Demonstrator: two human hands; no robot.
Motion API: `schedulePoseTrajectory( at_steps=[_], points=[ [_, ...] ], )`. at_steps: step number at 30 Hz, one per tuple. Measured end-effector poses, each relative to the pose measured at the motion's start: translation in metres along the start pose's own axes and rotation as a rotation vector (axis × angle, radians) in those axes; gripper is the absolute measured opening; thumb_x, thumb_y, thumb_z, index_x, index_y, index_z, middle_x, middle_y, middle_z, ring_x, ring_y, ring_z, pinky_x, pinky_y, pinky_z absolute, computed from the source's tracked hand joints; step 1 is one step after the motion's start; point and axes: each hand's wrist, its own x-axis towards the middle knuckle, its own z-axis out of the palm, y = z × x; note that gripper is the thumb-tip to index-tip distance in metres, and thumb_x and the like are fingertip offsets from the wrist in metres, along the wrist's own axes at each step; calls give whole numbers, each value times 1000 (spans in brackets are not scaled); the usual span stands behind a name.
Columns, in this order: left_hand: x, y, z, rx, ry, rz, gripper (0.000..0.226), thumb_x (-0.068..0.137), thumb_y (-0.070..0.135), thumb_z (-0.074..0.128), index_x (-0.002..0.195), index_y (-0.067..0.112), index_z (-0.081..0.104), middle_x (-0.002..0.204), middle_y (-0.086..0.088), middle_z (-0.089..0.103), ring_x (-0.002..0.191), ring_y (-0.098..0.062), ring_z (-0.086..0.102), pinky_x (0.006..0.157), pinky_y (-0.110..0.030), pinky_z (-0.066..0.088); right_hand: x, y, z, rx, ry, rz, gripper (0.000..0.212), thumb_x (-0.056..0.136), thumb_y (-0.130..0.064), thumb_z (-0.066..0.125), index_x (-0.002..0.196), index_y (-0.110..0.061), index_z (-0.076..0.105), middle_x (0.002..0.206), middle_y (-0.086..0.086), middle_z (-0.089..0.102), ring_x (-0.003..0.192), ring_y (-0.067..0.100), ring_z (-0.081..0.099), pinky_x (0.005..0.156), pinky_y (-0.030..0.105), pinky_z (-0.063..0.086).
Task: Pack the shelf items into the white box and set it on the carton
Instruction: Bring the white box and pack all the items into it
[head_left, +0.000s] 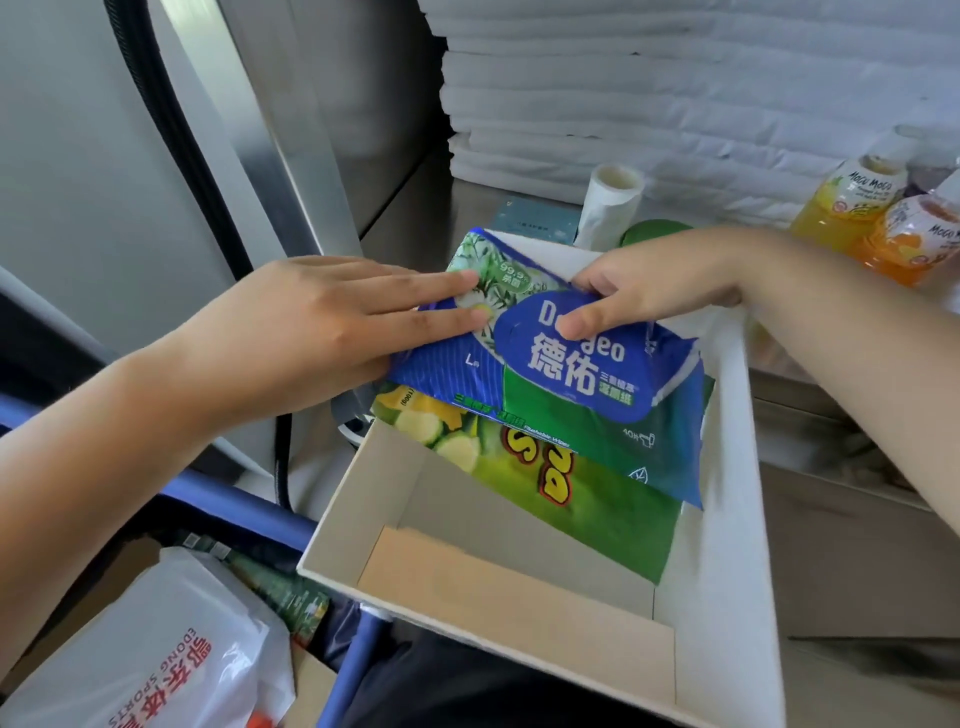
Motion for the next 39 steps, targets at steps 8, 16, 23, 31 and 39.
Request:
schedulePoseTrajectory(
  at_steps=[8,16,23,31,39],
  points=[
    [12,14,-1,-1,-71,-56,56,73,9,71,127,19,59,133,-5,55,92,-31,65,71,-40,54,-12,6,3,131,-21,-43,45,62,-48,73,96,-22,63,94,1,74,80,21,72,56,26,56],
    [2,16,7,-227,-257,-231,52,82,44,48,134,39,46,137,19,47,123,-1,42,99,-25,34,1,0,19,-1,-99,7,31,79,-37,70,107,-24,62,94,-1,74,80,19,72,61,29,58],
    [14,19,15,-199,-356,-284,57,85,57,30,139,41,37,141,22,41,129,1,29,102,-16,14,17,3,46,-18,-226,73,25,85,-31,66,105,-18,59,100,1,73,87,18,71,68,27,59],
    [35,29,36,-59,-611,-223,55,95,50,31,146,34,20,152,15,26,138,-5,20,98,-18,-12,14,-3,54,-490,-124,55,21,89,-44,57,95,-24,56,78,-14,61,66,2,56,53,16,40],
    [54,39,51,-18,-626,-209,43,90,49,50,127,27,43,123,8,53,112,-12,49,102,-32,35,-4,8,82,-622,97,4,42,87,-43,59,123,-23,50,113,-1,60,95,18,58,80,37,51]
  ],
)
